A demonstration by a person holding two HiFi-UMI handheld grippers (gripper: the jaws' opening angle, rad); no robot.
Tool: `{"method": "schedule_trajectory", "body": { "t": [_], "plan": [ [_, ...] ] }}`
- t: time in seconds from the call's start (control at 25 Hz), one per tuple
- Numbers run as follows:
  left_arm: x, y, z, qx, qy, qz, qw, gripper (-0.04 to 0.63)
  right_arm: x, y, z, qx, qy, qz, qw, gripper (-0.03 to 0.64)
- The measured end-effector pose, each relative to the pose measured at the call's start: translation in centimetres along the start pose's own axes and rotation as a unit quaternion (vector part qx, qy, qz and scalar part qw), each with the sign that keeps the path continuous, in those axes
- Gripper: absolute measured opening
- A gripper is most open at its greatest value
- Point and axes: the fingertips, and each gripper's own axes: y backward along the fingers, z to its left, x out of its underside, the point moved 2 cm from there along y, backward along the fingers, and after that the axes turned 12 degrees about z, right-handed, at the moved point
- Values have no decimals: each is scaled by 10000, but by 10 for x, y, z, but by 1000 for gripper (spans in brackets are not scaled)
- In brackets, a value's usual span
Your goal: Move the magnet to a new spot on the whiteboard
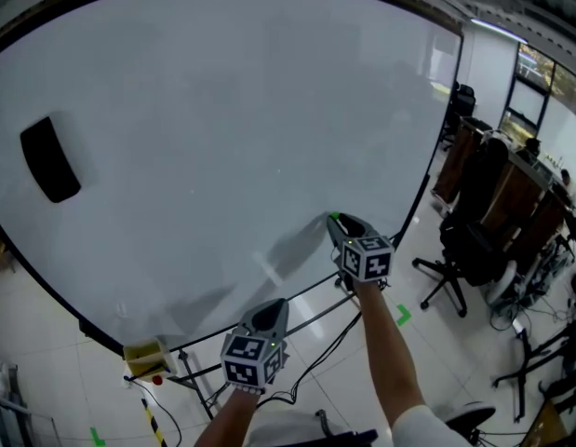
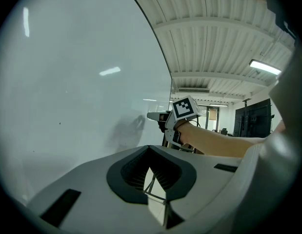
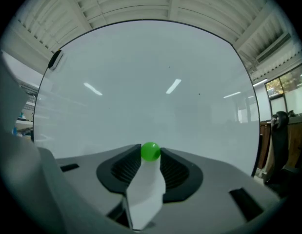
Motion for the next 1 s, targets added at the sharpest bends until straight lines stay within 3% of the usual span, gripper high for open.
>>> {"method": "schedule_trajectory", "body": {
  "t": [0.44,0.64,0.92,0.96,1.0],
  "plan": [
    [-1,-1,5,-129,87,-71,9999,-2,-4,-21,1,-132,14,43,9999,138],
    [3,-1,7,-154,133,-32,9998,-2,-2,-18,1,64,54,-20,10000,166],
    [10,0,7,-171,174,112,9996,-2,18,31,6,-14,-226,-227,9995,185],
    [11,0,4,-161,172,144,9996,-2,23,43,7,-75,-306,-272,9991,176],
    [12,0,0,-148,169,175,9996,-3,30,55,8,-129,-398,-326,9986,125]
  ]
}}
